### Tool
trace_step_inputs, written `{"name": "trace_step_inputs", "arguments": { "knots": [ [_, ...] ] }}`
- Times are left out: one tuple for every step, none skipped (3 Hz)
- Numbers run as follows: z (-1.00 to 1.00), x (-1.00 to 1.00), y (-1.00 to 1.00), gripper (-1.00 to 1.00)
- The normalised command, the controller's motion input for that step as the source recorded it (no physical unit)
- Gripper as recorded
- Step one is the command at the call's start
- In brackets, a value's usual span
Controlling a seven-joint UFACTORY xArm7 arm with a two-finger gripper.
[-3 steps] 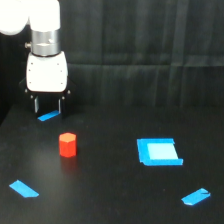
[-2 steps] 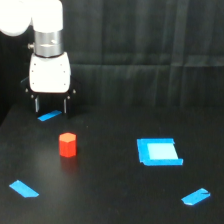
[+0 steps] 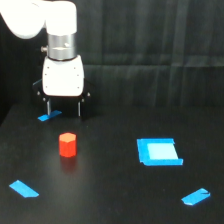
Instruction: Pick up the red object from the table
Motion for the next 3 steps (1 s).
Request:
{"name": "trace_step_inputs", "arguments": {
  "knots": [
    [0.29, 0.4, -0.62, 1.0],
    [0.35, 0.11, -0.72, 0.96],
    [0.32, 0.06, -0.78, 1.0]
  ]
}}
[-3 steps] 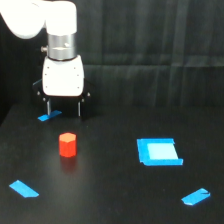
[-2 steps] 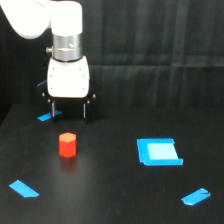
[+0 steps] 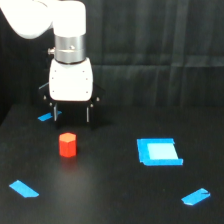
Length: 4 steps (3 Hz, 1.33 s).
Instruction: Pick up the red object from the table
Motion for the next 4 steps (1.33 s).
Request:
{"name": "trace_step_inputs", "arguments": {
  "knots": [
    [0.1, 0.0, -0.83, 0.99],
    [-0.13, 0.01, -0.71, 0.98],
    [-0.15, 0.15, -0.76, 1.0],
    [-0.25, 0.08, -0.72, 0.96]
  ]
}}
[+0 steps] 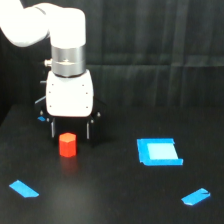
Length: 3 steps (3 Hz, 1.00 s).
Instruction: Pick up the red object from the table
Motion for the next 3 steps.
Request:
{"name": "trace_step_inputs", "arguments": {
  "knots": [
    [-0.59, 0.16, -0.65, 0.92],
    [-0.46, 0.03, 0.01, -1.0],
    [-0.18, 0.0, 0.03, -0.98]
  ]
}}
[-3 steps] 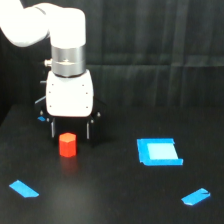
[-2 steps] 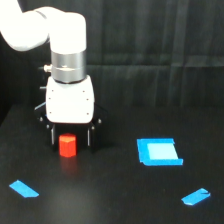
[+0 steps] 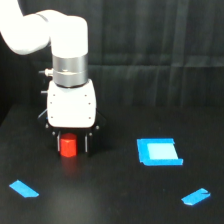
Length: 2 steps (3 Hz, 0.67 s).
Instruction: Pick up the red object from the table
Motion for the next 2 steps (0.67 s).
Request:
{"name": "trace_step_inputs", "arguments": {
  "knots": [
    [-0.18, 0.0, 0.02, -1.0],
    [-0.01, 0.07, 0.01, -1.0]
  ]
}}
